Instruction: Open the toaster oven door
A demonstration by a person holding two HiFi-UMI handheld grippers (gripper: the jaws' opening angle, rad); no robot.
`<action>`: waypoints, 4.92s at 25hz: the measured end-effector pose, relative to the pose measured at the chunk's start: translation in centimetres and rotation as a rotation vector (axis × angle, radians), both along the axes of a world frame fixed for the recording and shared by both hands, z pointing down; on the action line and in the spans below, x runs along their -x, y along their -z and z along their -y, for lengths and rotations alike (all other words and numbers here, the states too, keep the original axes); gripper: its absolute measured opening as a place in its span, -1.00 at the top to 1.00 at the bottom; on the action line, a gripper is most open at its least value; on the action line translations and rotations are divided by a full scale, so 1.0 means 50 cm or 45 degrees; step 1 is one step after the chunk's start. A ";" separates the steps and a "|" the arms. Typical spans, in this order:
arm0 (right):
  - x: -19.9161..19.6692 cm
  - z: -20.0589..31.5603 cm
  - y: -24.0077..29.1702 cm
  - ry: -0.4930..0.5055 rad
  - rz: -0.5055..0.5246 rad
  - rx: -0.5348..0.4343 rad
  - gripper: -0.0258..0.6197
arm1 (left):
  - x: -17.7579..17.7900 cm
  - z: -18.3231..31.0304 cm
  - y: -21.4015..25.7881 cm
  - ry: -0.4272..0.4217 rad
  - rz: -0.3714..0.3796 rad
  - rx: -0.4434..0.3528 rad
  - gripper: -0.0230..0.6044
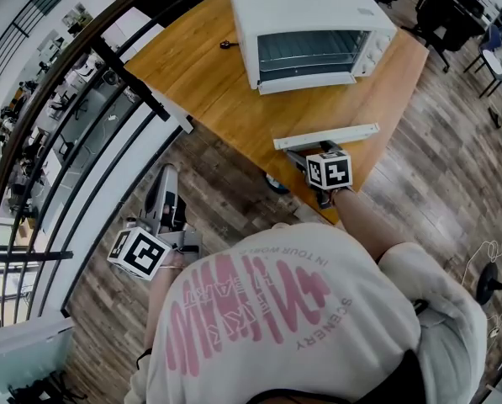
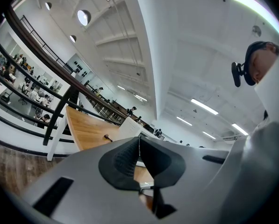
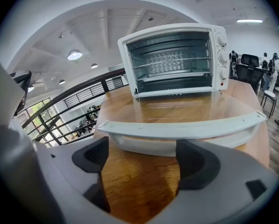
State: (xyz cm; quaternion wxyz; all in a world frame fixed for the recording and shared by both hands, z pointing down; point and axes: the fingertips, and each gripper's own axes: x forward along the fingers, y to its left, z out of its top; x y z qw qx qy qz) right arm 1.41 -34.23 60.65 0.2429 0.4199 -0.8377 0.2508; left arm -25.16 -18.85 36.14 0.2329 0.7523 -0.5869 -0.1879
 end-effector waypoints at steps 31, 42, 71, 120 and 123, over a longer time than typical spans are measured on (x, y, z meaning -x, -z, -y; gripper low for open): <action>-0.007 0.005 0.007 -0.040 -0.021 0.022 -0.44 | 0.025 0.016 -0.001 -0.032 -0.014 -0.012 0.85; -0.014 -0.032 -0.008 -0.110 0.067 0.125 -0.42 | 0.027 -0.002 -0.018 -0.055 -0.042 0.010 0.85; -0.016 -0.185 0.309 -0.490 0.961 0.042 0.94 | -0.110 -0.063 -0.031 -0.395 -0.042 -0.005 0.85; -0.227 -0.354 0.491 0.173 0.504 -0.491 0.91 | -0.470 -0.209 -0.030 -0.244 -0.015 -0.081 0.85; -0.243 -0.362 0.476 0.158 0.536 -0.442 0.91 | -0.483 -0.225 -0.039 -0.227 -0.018 -0.070 0.85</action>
